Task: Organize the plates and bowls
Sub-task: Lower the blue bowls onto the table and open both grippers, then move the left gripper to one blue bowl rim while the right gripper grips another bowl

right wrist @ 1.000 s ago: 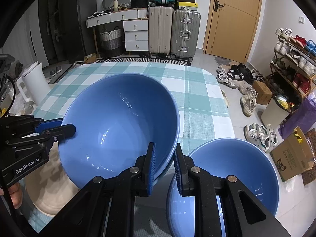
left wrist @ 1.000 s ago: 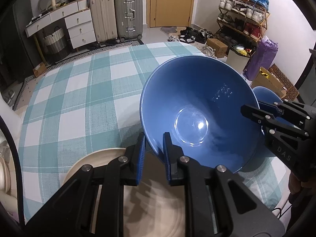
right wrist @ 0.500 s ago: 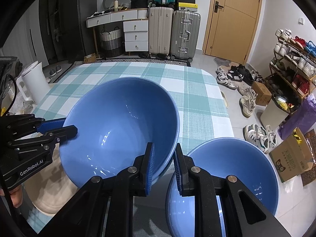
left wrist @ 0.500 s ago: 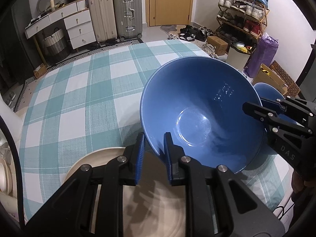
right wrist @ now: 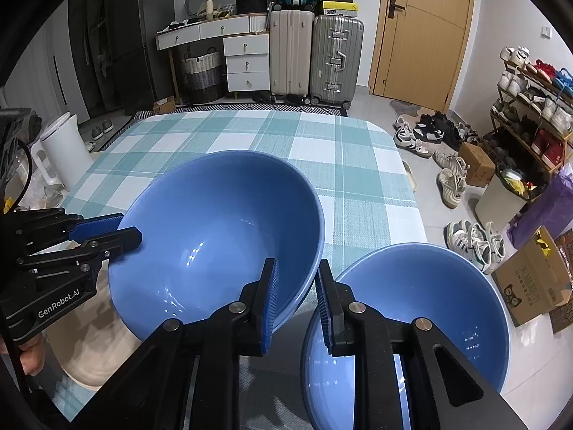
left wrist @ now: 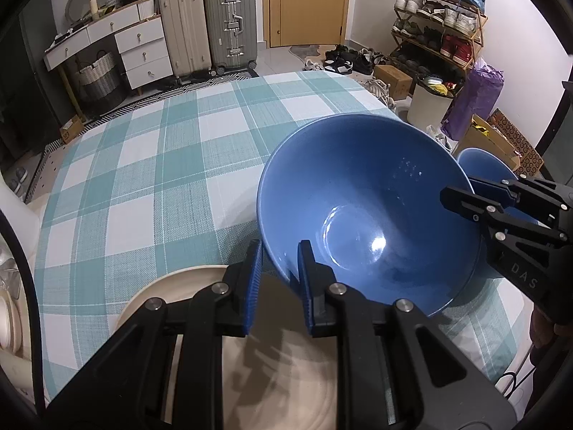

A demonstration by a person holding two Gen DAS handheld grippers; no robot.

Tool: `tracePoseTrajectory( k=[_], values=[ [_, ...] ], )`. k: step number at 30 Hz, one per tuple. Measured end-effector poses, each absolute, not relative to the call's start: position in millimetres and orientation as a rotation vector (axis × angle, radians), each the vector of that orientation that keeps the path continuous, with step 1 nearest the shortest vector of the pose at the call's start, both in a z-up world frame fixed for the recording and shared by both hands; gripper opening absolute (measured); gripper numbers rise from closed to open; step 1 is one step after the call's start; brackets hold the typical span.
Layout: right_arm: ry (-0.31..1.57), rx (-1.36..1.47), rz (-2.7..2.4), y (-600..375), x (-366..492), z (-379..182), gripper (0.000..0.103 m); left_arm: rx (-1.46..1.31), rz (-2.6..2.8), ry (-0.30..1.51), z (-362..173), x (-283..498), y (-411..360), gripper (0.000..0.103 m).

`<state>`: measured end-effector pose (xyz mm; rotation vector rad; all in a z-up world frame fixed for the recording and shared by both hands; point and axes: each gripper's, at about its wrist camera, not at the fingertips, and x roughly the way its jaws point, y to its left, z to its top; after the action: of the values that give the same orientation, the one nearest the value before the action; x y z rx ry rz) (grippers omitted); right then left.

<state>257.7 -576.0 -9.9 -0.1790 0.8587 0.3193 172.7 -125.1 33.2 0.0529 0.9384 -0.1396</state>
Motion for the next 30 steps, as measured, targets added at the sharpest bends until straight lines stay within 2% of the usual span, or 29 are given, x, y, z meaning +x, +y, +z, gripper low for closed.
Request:
tracePoseTrajectory(
  k=[6, 10, 12, 15, 16, 19, 20, 21, 23, 26, 27, 30],
  values=[
    [0.857, -0.179, 0.318, -576.1, 257.7, -9.9, 0.021, 0.046, -0.144, 0.939, 32.9, 173.1, -124.9, 0.016],
    [0.854, -0.171, 0.315, -579.3, 256.6, -10.0, 0.023, 0.012, -0.162, 0.947, 32.1, 171.8, -123.2, 0.020],
    [0.854, -0.165, 0.312, -581.6, 254.6, -8.6, 0.024, -0.004, -0.170, 0.945, 32.5, 171.2, -121.5, 0.027],
    [0.850, -0.130, 0.301, -589.3, 253.0, -6.7, 0.028, -0.029, -0.183, 0.935, 35.5, 169.7, -117.9, 0.045],
    [0.848, -0.113, 0.296, -593.0, 252.0, -6.2, 0.030, -0.036, -0.187, 0.934, 36.9, 170.1, -116.5, 0.055],
    [0.820, -0.065, 0.268, -605.0, 249.0, 0.3, 0.046, -0.071, -0.200, 0.922, 43.4, 167.7, -113.2, 0.072],
    [0.808, -0.038, 0.266, -610.6, 247.1, 3.1, 0.055, -0.083, -0.205, 0.921, 45.6, 165.8, -112.6, 0.078],
    [0.799, -0.014, 0.264, -616.1, 245.6, 6.2, 0.069, -0.096, -0.216, 0.919, 47.5, 164.1, -113.2, 0.078],
    [0.776, 0.015, 0.258, -625.4, 240.7, 12.6, 0.088, -0.113, -0.229, 0.923, 49.9, 161.8, -114.7, 0.080],
    [0.732, 0.019, 0.241, -635.1, 230.6, 22.3, 0.092, -0.122, -0.248, 0.918, 54.4, 155.9, -121.2, 0.086],
    [0.723, 0.023, 0.240, -639.8, 228.8, 25.5, 0.097, -0.119, -0.254, 0.914, 56.4, 153.3, -124.4, 0.088],
    [0.700, 0.051, 0.212, -657.3, 219.1, 33.8, 0.102, -0.102, -0.265, 0.892, 62.9, 145.1, -135.1, 0.101]
  ],
)
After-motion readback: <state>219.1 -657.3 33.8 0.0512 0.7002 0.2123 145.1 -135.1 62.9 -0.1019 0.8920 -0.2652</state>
